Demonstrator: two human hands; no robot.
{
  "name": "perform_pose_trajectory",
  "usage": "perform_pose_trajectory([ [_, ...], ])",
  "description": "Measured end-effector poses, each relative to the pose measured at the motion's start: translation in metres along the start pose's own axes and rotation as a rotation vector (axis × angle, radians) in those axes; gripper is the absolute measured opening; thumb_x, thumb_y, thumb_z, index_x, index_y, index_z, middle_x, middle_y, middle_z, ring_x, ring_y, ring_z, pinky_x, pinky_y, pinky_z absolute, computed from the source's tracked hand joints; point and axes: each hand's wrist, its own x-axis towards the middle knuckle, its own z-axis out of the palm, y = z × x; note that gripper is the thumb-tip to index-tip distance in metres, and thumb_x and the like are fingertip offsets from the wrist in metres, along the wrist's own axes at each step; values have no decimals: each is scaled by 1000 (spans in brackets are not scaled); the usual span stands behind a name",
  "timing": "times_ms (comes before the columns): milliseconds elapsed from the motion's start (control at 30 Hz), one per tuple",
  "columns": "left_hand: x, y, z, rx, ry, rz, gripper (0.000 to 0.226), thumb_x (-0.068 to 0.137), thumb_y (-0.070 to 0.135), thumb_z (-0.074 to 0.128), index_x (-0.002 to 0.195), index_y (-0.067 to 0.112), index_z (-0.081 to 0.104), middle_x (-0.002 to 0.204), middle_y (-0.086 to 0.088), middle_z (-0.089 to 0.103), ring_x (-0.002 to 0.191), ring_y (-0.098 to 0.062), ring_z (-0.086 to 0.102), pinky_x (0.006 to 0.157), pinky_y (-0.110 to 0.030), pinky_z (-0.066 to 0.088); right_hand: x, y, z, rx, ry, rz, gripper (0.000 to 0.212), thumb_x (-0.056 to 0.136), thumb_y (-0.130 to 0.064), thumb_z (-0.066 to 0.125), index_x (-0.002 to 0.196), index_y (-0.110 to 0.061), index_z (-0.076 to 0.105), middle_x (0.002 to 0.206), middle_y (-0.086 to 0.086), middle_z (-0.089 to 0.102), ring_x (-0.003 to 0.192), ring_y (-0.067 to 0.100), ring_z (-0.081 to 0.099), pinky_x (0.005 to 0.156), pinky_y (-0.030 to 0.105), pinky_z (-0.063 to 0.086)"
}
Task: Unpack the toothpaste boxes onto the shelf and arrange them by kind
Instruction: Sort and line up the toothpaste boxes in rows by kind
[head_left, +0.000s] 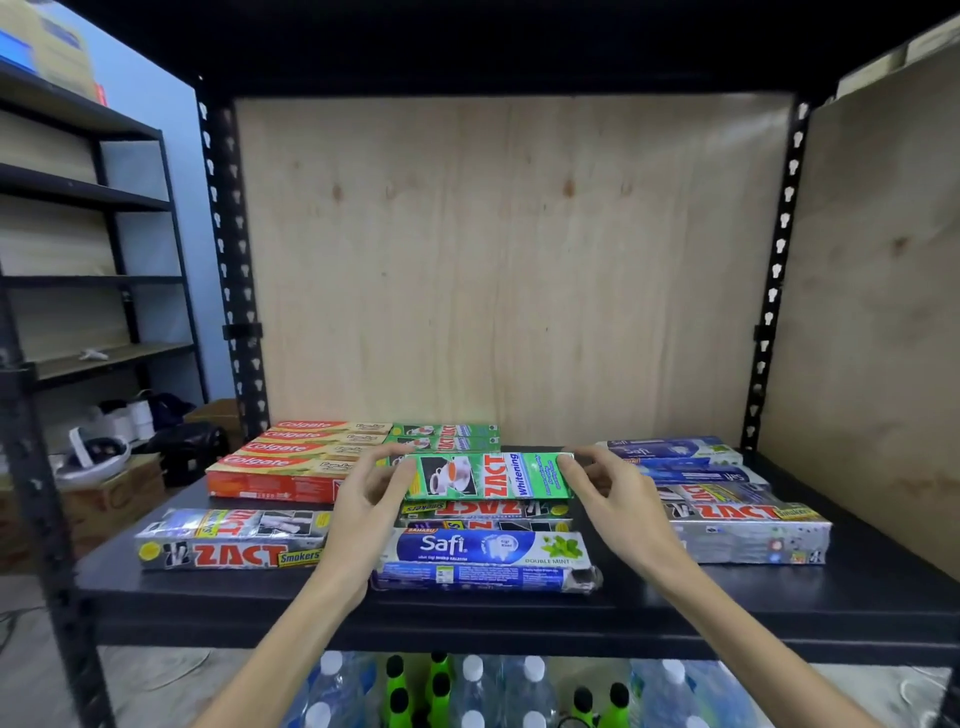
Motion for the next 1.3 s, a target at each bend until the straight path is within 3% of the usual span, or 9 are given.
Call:
perform_pose_trajectory([
  [100,8,-5,-1,100,36,-16,23,92,50,62,114,44,63,106,6,75,101,-15,72,86,-45,60,2,3,-1,-51,-89,-46,46,91,-54,61,131,-31,59,95,-15,70,88,-3,65,72,14,53],
  [267,18,-3,-7,295,-8,-62,39,87,56,65,121,39,62,105,9,73,97,-8,71,82,-31,58,7,6,1,-75,-208,-45,63,85,-44,74,142,-27,52,100,-21,65,89,-13,62,69,6,49],
  [500,49,6,-27,523,-59,-152,61,85,51,73,138,26,58,130,-1,66,118,-17,62,100,-40,52,39,-10,13,-113,-338,0,59,87,-38,74,140,-18,56,83,-20,62,75,-8,64,62,10,52],
  [700,76,6,-42,748,-69,-207,55,91,40,70,135,7,59,123,-7,67,94,-22,70,92,-44,56,63,-32,34,-155,-488,52,44,88,-40,73,125,-18,64,78,-17,63,66,-2,64,53,10,47],
  [800,79,4,-47,859,-76,-177,50,92,39,69,130,6,61,123,-10,68,95,-25,70,87,-38,56,69,-35,47,-174,-589,67,40,88,-43,73,118,-18,64,85,-13,67,74,4,67,62,17,53],
  [933,79,3,-47,1017,-125,-82,37,90,41,71,113,13,69,103,-3,70,89,-18,63,76,-28,45,69,-29,55,-195,-691,87,43,89,-40,72,123,-17,60,86,-15,64,81,4,67,71,19,54],
  [1100,84,3,-53,1001,-141,-15,37,81,42,79,107,16,73,91,5,68,82,-9,63,67,-22,47,74,-21,57,-193,-717,116,44,83,-48,75,120,-31,56,95,-12,68,88,7,70,78,27,57],
  [1200,92,8,-60,1033,-300,27,56,71,46,86,118,20,70,103,4,66,90,-9,61,72,-20,47,76,-22,57,-193,-727,107,36,84,-49,75,112,-40,54,86,-18,64,81,0,65,74,21,52],
  [1300,101,3,-63,1216,-435,76,82,63,56,87,135,29,60,131,4,57,118,-16,49,95,-35,43,76,-21,60,-199,-715,96,42,85,-49,74,121,-37,55,81,-20,63,78,-2,65,73,22,51],
])
